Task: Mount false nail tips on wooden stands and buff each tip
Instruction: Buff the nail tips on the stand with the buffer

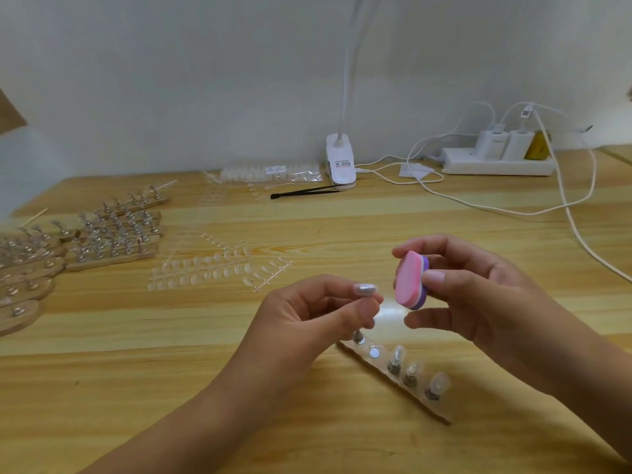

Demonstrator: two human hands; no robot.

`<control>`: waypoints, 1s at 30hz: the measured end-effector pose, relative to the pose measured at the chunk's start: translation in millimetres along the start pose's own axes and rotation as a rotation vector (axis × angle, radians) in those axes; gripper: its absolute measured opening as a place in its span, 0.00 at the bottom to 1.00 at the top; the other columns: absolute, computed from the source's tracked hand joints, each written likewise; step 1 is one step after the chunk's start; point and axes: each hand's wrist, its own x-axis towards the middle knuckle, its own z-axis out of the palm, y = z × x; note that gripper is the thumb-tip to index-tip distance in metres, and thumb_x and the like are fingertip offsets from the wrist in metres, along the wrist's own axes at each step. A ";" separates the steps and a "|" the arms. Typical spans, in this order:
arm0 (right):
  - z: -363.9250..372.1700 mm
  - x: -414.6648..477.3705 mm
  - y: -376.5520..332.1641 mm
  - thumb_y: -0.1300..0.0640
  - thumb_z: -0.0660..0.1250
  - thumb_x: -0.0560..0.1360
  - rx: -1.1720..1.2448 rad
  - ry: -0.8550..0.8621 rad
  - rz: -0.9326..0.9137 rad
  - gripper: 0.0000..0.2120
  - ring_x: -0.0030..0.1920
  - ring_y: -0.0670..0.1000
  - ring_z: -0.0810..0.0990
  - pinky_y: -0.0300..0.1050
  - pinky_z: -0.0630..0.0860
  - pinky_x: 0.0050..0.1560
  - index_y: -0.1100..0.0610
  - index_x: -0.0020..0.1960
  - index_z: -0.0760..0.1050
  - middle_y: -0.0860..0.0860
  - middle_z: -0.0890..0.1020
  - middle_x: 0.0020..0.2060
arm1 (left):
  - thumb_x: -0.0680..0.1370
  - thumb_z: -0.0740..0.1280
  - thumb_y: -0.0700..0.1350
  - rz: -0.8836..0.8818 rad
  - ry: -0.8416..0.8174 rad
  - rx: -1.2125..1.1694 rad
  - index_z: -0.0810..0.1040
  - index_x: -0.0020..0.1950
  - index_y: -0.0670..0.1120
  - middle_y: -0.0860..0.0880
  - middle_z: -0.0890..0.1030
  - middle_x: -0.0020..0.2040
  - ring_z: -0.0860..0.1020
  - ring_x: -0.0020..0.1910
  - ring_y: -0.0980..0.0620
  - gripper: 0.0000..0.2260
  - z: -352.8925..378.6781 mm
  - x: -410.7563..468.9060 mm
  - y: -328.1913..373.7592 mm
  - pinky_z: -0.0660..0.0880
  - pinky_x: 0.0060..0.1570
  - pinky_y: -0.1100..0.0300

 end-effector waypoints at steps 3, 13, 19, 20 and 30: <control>2.4 -0.3 0.0 0.51 0.71 0.67 0.005 0.025 -0.038 0.16 0.40 0.45 0.81 0.42 0.80 0.43 0.50 0.55 0.82 0.47 0.82 0.40 | 0.68 0.74 0.53 -0.022 -0.029 -0.009 0.86 0.49 0.52 0.49 0.86 0.45 0.82 0.44 0.56 0.12 -1.2 -0.4 1.8 0.76 0.44 0.68; 14.9 -6.5 -3.0 0.53 0.70 0.71 -0.168 -0.026 -0.150 0.15 0.47 0.48 0.84 0.37 0.79 0.47 0.49 0.57 0.81 0.49 0.85 0.46 | 0.68 0.72 0.56 -0.078 -0.025 -0.003 0.86 0.50 0.51 0.48 0.86 0.48 0.83 0.50 0.51 0.14 -4.9 1.1 3.3 0.78 0.49 0.65; 20.9 -9.7 -3.3 0.54 0.71 0.72 -0.283 -0.026 -0.192 0.13 0.53 0.50 0.83 0.37 0.78 0.49 0.47 0.57 0.82 0.52 0.84 0.50 | 0.69 0.73 0.54 -0.121 -0.090 -0.051 0.85 0.53 0.53 0.50 0.85 0.52 0.82 0.52 0.55 0.14 -5.0 2.1 5.6 0.76 0.50 0.67; 21.1 -10.1 -3.1 0.54 0.71 0.72 -0.287 -0.028 -0.199 0.13 0.53 0.50 0.83 0.37 0.78 0.49 0.48 0.57 0.82 0.52 0.84 0.50 | 0.69 0.73 0.54 -0.129 -0.090 -0.058 0.85 0.52 0.53 0.50 0.85 0.52 0.82 0.52 0.55 0.14 -5.4 2.1 5.1 0.76 0.50 0.67; 11.2 -10.5 -9.2 0.63 0.53 0.61 -0.126 0.120 -0.161 0.15 0.32 0.52 0.71 0.38 0.69 0.28 0.52 0.37 0.76 0.52 0.76 0.34 | 0.67 0.74 0.55 -0.169 -0.110 -0.086 0.85 0.52 0.51 0.50 0.85 0.46 0.80 0.42 0.57 0.16 -4.5 0.9 4.5 0.76 0.47 0.66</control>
